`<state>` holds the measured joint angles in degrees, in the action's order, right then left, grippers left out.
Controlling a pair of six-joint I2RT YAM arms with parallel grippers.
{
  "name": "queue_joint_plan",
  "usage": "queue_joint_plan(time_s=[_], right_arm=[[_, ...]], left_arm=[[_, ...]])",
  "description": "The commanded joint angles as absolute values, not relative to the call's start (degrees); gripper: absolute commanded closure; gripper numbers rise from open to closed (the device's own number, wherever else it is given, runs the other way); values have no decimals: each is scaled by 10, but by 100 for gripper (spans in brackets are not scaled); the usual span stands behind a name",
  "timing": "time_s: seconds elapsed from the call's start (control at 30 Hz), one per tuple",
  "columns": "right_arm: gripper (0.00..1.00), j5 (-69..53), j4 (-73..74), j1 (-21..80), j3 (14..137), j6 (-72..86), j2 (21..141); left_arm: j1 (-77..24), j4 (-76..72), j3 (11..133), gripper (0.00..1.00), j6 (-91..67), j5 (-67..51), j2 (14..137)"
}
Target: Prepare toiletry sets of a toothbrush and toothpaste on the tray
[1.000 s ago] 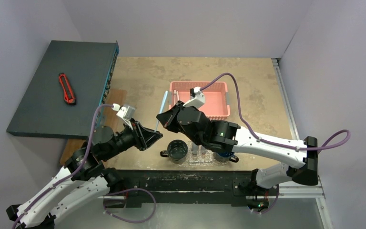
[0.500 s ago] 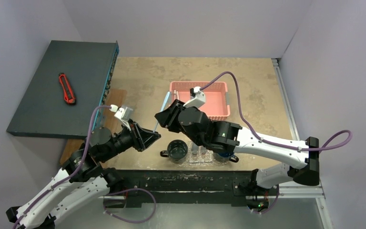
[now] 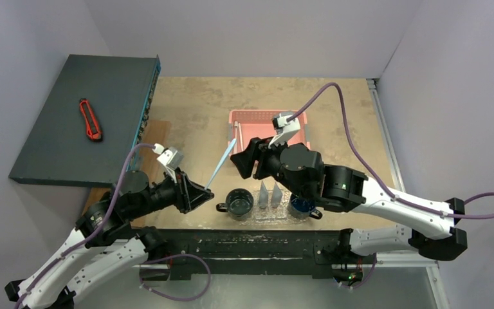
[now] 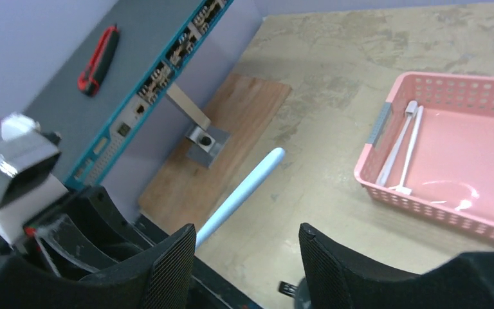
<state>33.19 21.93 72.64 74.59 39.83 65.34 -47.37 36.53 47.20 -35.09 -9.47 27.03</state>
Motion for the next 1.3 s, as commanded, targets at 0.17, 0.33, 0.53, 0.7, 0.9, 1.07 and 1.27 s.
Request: queue_joint_plan(time_s=[0.17,0.33,0.53,0.7,0.9,1.07,1.27], right_arm=[[33,184,262,729,778,111,664],[33,134,274,736,791,35,655],[37,105,286,742,783,-69,644],[36,77,277,757,764,-153,640],[35,46,251,805,716,-279,609],[32,68,238,834,687,-337,596],[32,151,211,895,641,-406,598]], left_arm=[[-475,445,522,100,-296,-179,283],[-475,502,543,100,-278,-211,285],[-475,556,562,100,-255,-261,292],[-475,576,561,100,-244,-307,298],[-475,608,575,100,-239,-326,312],[-475,613,575,100,-243,-345,320],[-475,606,568,100,-245,-360,325]])
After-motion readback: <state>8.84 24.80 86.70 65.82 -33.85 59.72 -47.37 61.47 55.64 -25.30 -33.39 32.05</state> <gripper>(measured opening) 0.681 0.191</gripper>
